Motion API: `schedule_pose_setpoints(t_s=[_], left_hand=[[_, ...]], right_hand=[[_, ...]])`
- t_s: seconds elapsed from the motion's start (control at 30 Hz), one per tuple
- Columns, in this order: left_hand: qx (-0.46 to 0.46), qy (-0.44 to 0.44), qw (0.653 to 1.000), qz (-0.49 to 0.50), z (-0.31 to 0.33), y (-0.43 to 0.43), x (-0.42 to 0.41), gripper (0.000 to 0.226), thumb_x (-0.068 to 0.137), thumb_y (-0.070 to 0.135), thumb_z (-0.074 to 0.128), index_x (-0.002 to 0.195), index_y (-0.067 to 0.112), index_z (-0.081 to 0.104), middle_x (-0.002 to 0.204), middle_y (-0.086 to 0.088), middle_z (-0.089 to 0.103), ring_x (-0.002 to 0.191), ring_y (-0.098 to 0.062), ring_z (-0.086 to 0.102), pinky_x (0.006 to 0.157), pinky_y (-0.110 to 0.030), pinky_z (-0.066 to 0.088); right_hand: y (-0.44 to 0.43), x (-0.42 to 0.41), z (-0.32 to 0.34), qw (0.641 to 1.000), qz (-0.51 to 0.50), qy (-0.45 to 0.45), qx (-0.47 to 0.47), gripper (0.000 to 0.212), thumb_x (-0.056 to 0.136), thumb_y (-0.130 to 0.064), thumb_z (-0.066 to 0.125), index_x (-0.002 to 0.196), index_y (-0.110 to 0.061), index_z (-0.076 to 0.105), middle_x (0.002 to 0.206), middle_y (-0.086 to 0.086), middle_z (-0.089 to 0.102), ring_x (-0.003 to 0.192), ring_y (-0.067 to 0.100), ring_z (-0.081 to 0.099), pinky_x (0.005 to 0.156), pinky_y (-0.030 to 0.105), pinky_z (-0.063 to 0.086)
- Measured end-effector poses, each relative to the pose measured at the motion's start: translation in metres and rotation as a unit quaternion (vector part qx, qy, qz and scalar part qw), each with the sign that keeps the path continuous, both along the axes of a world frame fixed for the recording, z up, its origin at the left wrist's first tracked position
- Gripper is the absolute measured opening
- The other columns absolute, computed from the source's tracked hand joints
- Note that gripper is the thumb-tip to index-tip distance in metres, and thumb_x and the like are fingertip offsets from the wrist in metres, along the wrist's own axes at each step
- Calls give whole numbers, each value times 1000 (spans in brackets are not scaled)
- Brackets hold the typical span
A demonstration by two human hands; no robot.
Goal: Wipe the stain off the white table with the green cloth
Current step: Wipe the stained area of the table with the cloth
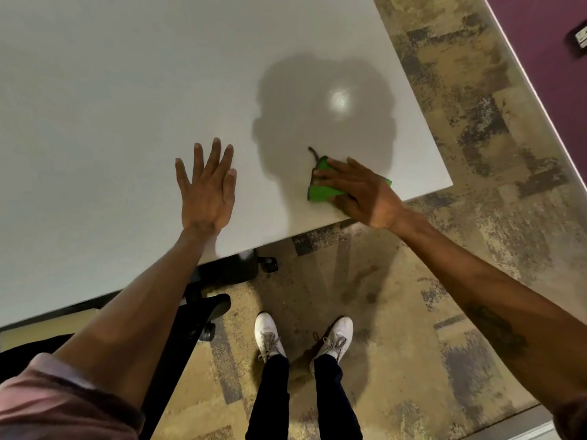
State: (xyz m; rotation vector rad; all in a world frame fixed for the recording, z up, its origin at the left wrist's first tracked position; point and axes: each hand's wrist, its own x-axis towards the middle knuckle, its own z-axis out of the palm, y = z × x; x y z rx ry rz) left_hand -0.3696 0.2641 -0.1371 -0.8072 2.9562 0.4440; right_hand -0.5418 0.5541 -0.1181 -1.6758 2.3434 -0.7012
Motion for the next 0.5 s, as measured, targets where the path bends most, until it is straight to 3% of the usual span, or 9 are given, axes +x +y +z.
schedule_pose_setpoints(t_s=[0.17,0.37,0.5], left_hand=[[-5,-2,1000,-1,-1,0,-2,55,109,46,9,162,32,18,171,8,12,160,-25,2,126,-61,1],[-14,3,1000,0,-5,-1,-2,57,108,48,7,162,31,18,171,7,13,160,-26,5,126,-61,1],[-15,6,1000,-1,-5,-1,-2,58,108,48,6,162,30,17,171,6,14,160,-26,5,126,-60,0]], right_hand=[[-47,11,4,990,-123,-44,55,40,101,-20,51,142,-18,53,151,1,48,150,25,29,124,48,23],[-79,60,2,992,-98,23,77,43,99,-31,45,142,-29,49,151,-5,47,149,24,28,121,45,25],[-77,98,0,997,-47,52,30,36,100,-31,45,133,-31,58,140,-6,55,143,24,36,114,45,33]])
